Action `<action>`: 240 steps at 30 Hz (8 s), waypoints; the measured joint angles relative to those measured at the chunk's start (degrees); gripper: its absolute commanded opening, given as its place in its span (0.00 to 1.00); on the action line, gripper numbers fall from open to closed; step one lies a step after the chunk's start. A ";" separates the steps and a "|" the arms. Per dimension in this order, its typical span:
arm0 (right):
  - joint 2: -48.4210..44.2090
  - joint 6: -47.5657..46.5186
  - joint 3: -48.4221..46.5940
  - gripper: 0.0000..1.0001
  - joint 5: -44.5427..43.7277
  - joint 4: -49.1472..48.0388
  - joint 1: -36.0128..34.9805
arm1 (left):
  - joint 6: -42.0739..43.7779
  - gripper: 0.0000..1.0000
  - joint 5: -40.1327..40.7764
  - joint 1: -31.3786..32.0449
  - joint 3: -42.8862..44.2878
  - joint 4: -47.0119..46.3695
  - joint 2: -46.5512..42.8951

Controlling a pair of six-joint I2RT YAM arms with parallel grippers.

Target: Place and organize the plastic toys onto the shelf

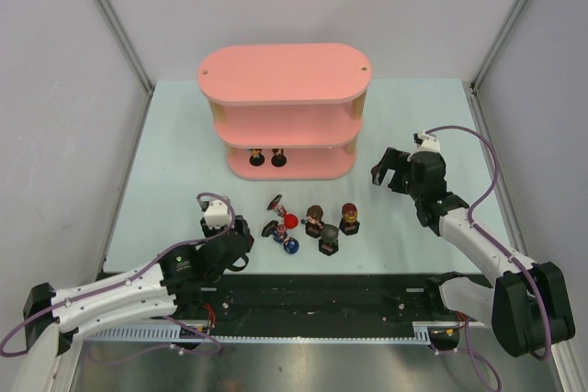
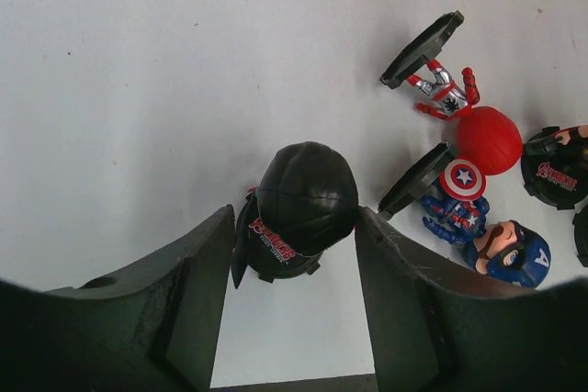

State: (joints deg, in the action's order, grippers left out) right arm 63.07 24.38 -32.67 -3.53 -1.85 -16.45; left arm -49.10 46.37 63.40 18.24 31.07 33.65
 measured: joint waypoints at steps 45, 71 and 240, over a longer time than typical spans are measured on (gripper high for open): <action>0.52 0.26 0.00 1.00 0.98 -0.04 1.16 | 4.66 0.50 1.03 0.02 0.00 -5.64 3.15; 1.03 0.57 0.00 1.00 0.98 0.02 1.20 | 7.30 0.37 1.03 0.02 3.23 -5.29 0.85; 0.24 3.10 0.00 1.00 0.59 6.34 1.97 | 6.12 0.47 5.68 -31.32 109.85 23.89 62.77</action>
State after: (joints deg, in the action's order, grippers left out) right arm 63.31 27.49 -32.67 -2.94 4.49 -14.48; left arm -42.98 52.05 32.08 128.09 54.96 96.42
